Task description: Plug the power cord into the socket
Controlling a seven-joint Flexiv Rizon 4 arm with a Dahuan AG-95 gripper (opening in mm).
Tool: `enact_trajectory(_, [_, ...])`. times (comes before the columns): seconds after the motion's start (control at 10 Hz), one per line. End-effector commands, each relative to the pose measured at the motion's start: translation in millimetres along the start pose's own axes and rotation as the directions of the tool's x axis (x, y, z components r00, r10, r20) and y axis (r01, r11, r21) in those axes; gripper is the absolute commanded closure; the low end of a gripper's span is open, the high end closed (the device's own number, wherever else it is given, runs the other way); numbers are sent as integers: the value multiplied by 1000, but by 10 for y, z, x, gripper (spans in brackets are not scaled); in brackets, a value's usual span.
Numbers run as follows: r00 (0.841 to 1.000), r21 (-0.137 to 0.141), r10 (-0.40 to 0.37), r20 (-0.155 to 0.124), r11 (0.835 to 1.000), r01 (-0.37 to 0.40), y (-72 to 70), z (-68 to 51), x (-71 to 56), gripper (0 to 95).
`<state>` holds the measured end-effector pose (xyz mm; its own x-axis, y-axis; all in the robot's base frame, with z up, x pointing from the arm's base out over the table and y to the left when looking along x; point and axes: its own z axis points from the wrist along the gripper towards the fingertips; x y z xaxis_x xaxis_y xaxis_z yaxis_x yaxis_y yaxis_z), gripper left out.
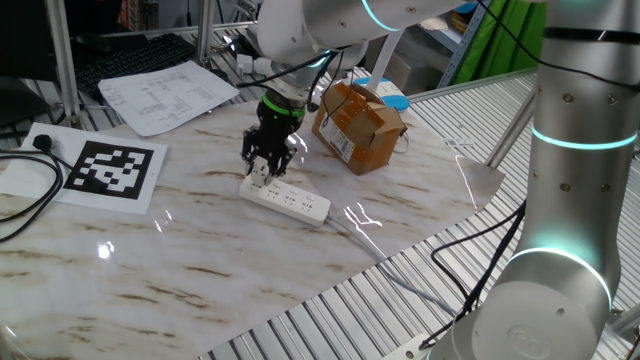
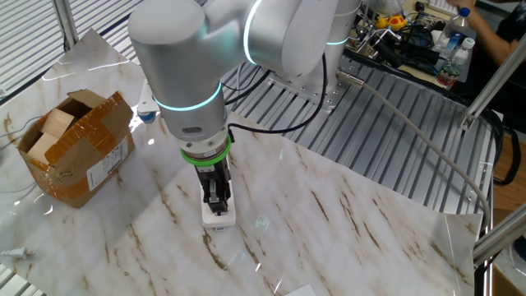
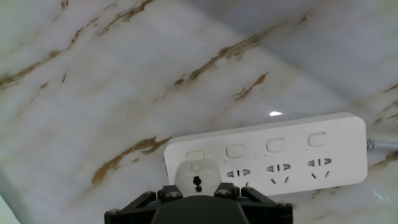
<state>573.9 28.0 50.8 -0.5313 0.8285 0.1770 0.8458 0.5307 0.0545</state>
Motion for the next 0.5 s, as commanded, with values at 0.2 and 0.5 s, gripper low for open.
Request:
enact_trajectory(0.2, [1000, -4, 2, -1, 1000, -2, -4, 100, -6, 950])
enact_trajectory(0.5, [1000, -9, 2, 0, 1000, -2, -32, 124, 1, 950])
